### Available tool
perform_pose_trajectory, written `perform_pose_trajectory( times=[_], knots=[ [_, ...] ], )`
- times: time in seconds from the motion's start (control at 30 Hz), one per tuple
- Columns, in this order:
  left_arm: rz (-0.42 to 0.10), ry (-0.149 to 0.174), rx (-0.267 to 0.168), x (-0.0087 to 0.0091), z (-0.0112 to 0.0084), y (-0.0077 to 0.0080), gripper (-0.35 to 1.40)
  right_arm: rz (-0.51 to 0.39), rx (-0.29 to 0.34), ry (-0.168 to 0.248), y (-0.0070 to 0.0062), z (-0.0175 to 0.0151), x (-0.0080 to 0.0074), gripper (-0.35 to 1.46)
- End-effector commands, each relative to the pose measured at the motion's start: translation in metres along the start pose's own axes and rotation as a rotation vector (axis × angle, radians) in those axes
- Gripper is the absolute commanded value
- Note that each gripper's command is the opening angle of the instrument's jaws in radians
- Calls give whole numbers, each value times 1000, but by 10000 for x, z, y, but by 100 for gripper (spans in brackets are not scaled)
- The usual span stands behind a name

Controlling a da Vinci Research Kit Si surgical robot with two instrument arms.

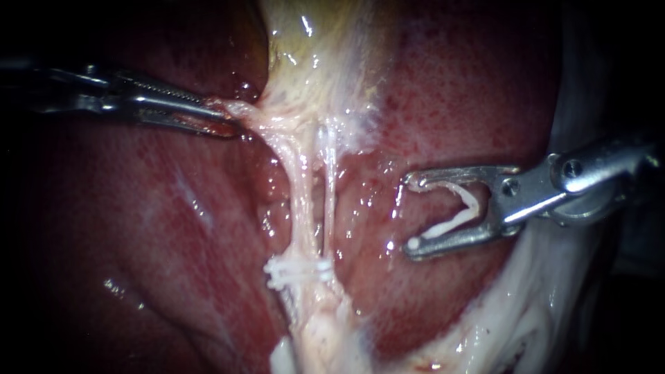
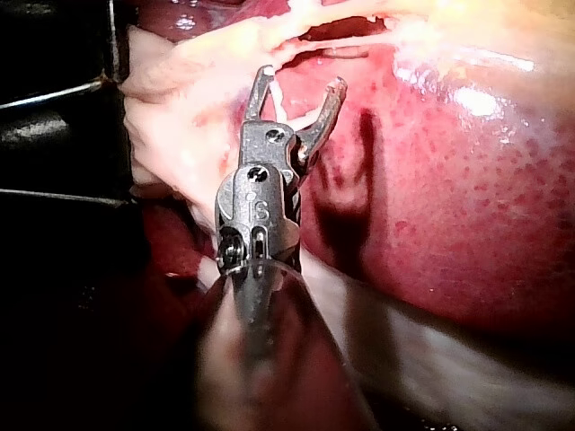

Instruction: Clipping third clip left tube

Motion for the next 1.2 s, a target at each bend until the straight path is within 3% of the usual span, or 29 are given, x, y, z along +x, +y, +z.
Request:
perform_pose_trajectory(
  times=[0.03, 0.2, 0.37, 0.47, 0.6, 0.9, 1.07, 1.2],
  knots=[
    [0, 0, 0, 1, -1, 1, -35, 0, 0, 1, 0, 0, 0, 50],
    [-7, -2, -16, 14, -21, 5, -35, -6, 0, 0, 0, 0, 0, 50],
    [-5, 12, 3, 30, -50, 10, -35, -5, -4, 0, -2, 2, 3, 50],
    [-2, 16, 8, 32, -58, 11, -35, -4, -1, 1, -3, 6, 7, 50],
    [-2, 16, 8, 32, -59, 11, -35, -6, 10, -1, -4, 22, 17, 50],
    [-2, 16, 8, 32, -59, 12, -35, 126, 27, 67, 4, 79, 38, 50],
    [-1, 16, 7, 32, -61, 12, -35, 215, 61, 104, 9, 111, 41, 50],
    [-1, 16, 6, 31, -62, 12, -35, 272, 75, 108, 14, 135, 34, 50]
  ],
)
